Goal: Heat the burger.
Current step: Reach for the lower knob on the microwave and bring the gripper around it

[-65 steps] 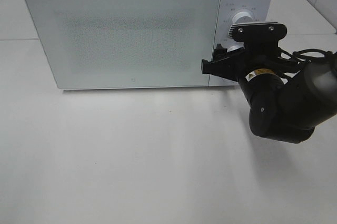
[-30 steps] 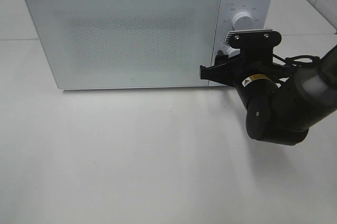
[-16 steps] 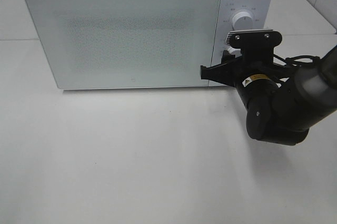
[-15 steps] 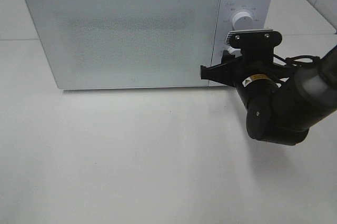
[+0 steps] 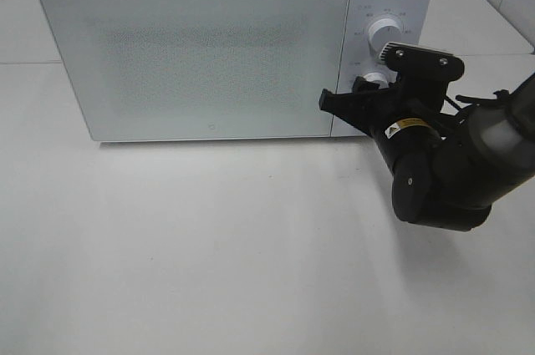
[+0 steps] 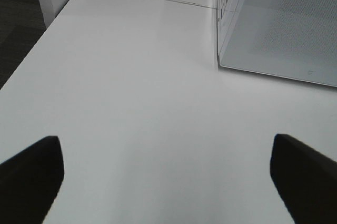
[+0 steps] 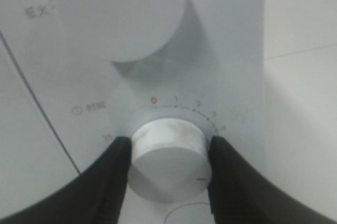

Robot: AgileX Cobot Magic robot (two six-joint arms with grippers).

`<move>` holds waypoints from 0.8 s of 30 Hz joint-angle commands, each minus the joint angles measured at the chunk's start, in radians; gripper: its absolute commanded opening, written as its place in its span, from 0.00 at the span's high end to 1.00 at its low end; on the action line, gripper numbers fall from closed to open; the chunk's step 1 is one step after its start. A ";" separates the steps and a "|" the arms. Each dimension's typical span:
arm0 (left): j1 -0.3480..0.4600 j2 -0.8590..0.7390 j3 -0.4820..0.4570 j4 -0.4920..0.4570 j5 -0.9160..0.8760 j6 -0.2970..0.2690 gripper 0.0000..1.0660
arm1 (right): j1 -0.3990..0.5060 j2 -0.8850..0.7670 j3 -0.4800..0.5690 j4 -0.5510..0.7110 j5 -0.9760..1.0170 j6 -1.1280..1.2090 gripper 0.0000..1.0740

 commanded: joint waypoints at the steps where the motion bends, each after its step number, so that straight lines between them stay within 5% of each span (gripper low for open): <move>1: 0.000 -0.018 -0.002 -0.005 -0.003 0.001 0.06 | -0.004 -0.004 -0.014 -0.028 -0.186 0.361 0.93; 13: 0.000 -0.018 -0.002 -0.005 -0.003 0.001 0.06 | -0.004 -0.006 -0.014 -0.033 -0.229 1.051 0.93; 24: 0.000 -0.018 -0.002 -0.005 -0.003 0.001 0.06 | -0.004 -0.006 -0.014 -0.036 -0.230 1.251 0.93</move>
